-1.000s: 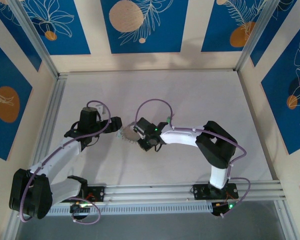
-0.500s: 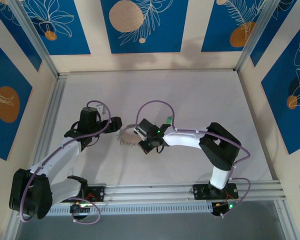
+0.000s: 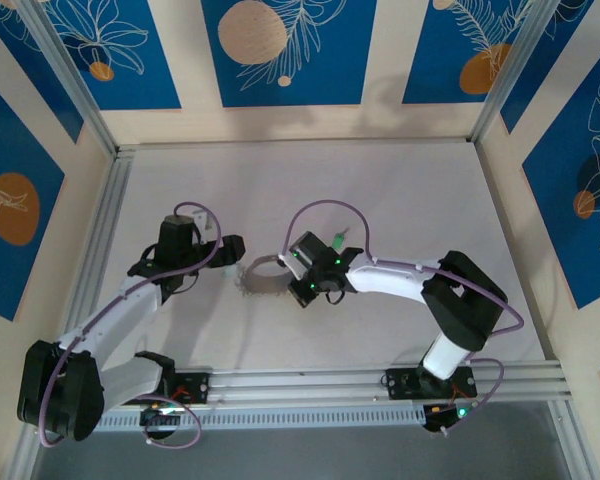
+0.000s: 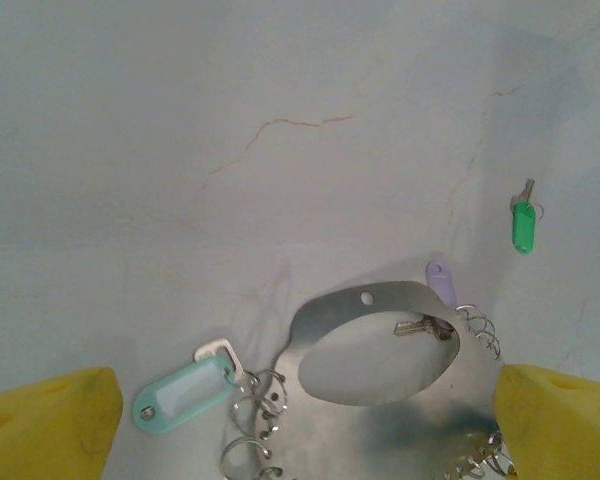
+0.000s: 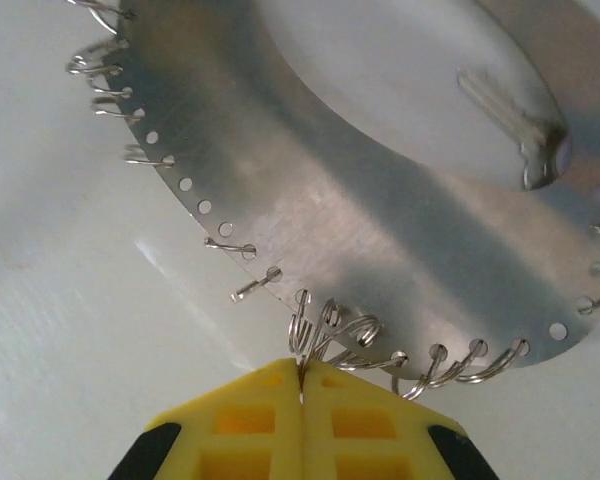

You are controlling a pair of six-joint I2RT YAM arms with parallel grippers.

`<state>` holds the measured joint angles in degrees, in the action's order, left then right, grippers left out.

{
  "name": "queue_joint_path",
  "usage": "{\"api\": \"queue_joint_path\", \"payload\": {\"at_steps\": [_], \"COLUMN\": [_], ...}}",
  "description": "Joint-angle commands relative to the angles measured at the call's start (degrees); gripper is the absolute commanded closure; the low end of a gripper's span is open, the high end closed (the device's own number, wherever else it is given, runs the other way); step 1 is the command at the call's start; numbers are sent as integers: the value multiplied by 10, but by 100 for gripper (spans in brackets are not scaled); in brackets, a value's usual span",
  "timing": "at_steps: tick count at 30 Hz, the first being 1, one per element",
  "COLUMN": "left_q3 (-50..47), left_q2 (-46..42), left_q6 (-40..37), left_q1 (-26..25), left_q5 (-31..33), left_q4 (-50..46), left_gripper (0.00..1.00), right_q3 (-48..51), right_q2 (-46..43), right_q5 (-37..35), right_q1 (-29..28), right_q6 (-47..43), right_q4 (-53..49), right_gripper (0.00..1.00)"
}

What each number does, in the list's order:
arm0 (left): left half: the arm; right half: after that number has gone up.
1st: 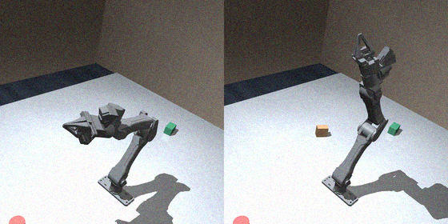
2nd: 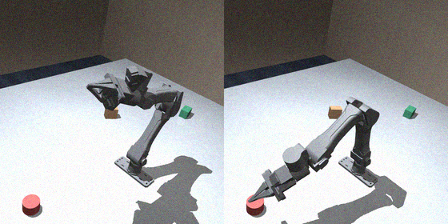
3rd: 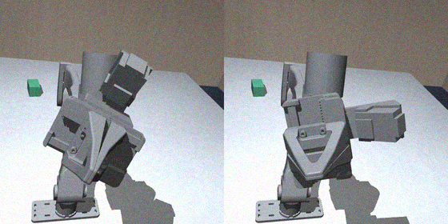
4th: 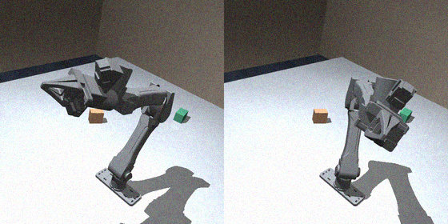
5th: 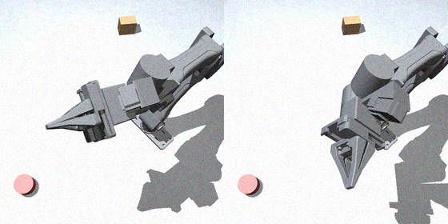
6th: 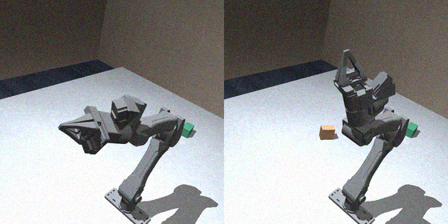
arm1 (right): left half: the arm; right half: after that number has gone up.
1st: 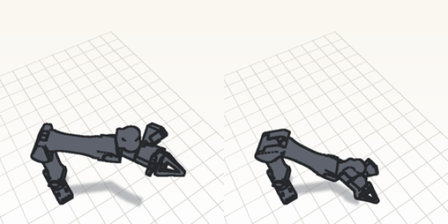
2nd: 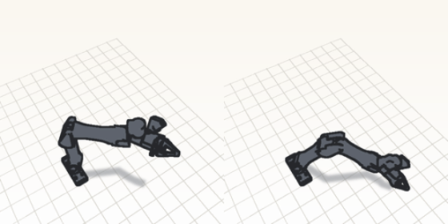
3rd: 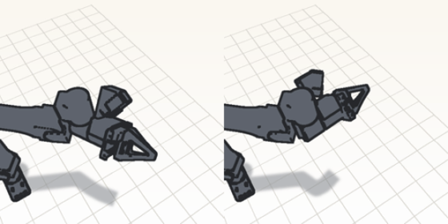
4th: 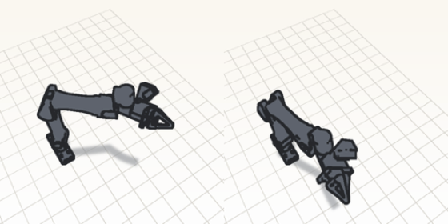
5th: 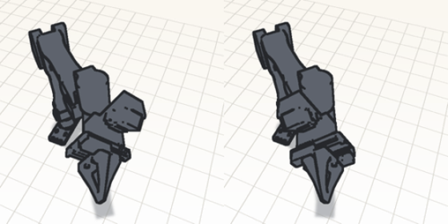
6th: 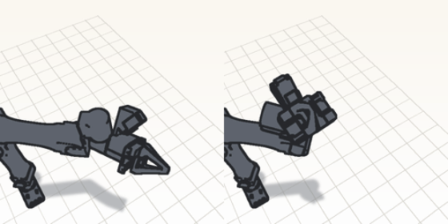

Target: Put the keys on the keyring

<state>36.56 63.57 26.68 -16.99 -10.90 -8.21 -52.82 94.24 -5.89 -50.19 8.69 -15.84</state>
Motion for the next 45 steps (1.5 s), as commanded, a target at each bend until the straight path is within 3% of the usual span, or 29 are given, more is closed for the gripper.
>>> {"api": "queue_joint_path", "payload": {"at_steps": [1, 13, 19, 25, 37, 45], "left_q3": [-10, -8, -1, 9, 14, 13], "left_q2": [-11, -6, 1, 11, 11, 9], "left_q6": [0, -1, -12, -15, -8, -7], "left_q1": [1, 0, -9, -20, -23, -23], "left_q5": [-13, -22, -29, -29, -25, -23], "left_q4": [-6, -1, -4, -5, -3, -4], "left_gripper": [5, 4, 4, 4, 4, 4], "right_q3": [15, 29, 53, 59, 57, 70], "right_q2": [-2, -40, -73, -63, -20, -10], "right_q5": [36, 40, 63, 64, -90, -122], "right_q1": [3, 16, 41, 32, -34, -50], "right_q6": [-3, 22, 47, 43, -3, -11], "right_q4": [23, 36, 42, 37, 37, 74], "right_gripper": [97, 73, 73, 73, 72, 69]}}
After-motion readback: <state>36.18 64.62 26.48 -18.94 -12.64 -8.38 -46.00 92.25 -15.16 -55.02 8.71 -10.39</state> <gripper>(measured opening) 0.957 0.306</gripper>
